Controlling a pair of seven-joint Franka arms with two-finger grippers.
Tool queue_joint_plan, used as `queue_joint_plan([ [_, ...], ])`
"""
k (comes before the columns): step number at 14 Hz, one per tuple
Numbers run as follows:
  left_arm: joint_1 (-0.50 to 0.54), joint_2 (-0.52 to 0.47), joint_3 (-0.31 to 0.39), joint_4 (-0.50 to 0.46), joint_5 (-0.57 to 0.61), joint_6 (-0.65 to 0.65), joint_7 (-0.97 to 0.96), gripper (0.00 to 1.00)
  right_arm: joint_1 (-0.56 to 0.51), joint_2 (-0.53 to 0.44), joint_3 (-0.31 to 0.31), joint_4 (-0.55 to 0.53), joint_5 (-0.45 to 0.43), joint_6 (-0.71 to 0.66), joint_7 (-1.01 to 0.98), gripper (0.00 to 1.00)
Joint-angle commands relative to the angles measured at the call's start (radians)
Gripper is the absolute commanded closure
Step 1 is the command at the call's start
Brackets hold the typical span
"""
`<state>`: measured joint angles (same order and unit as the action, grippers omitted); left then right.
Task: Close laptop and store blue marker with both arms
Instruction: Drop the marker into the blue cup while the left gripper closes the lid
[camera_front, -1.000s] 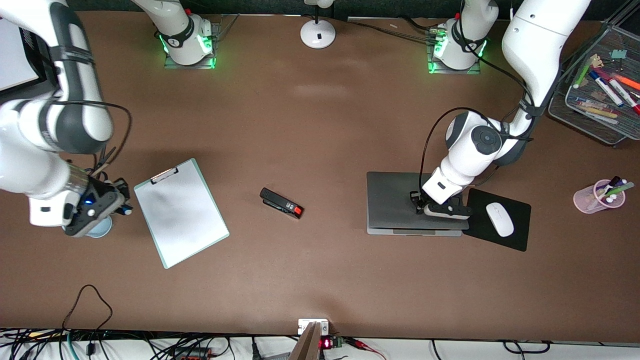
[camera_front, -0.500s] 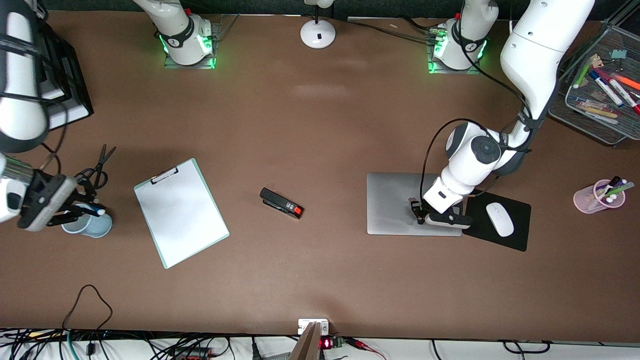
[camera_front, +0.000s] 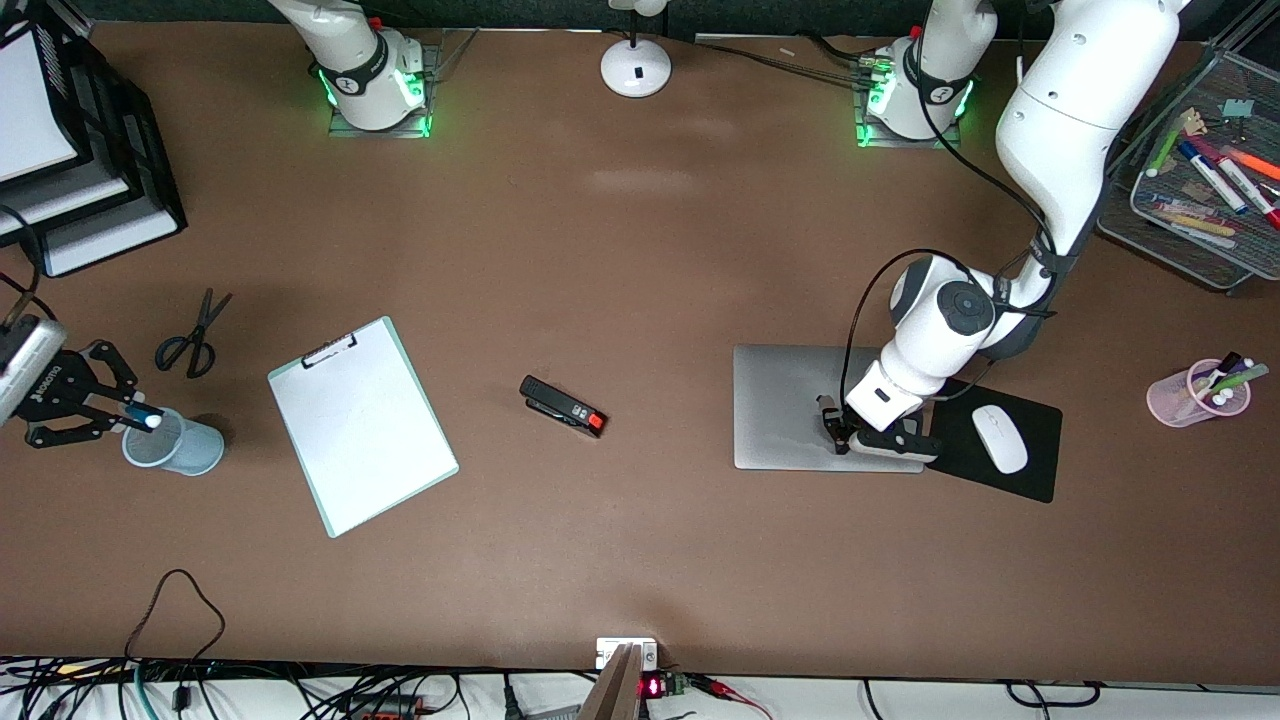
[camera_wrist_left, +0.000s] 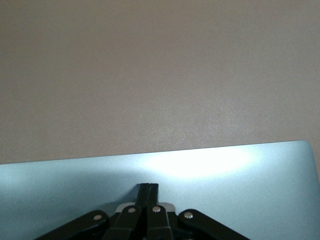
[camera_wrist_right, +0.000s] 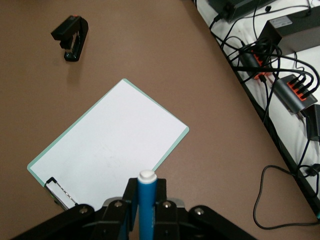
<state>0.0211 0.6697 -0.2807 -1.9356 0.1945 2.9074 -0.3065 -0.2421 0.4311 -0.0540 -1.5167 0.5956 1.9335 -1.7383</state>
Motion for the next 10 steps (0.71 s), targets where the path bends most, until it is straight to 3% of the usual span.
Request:
queue_joint_plan([
  [1, -0.009, 0.011, 0.009, 0.021, 0.025, 0.007, -0.003, 1.00, -0.065, 0.047, 0.010, 0.061, 0.113, -0.083, -0.102, 1.00],
  [7, -0.004, 0.005, 0.009, 0.018, 0.028, 0.007, -0.003, 1.00, -0.181, 0.207, 0.013, 0.197, 0.292, -0.238, -0.303, 1.00],
  [10, -0.001, -0.027, 0.009, 0.014, 0.029, -0.013, 0.000, 1.00, -0.221, 0.271, 0.014, 0.213, 0.371, -0.264, -0.391, 1.00],
])
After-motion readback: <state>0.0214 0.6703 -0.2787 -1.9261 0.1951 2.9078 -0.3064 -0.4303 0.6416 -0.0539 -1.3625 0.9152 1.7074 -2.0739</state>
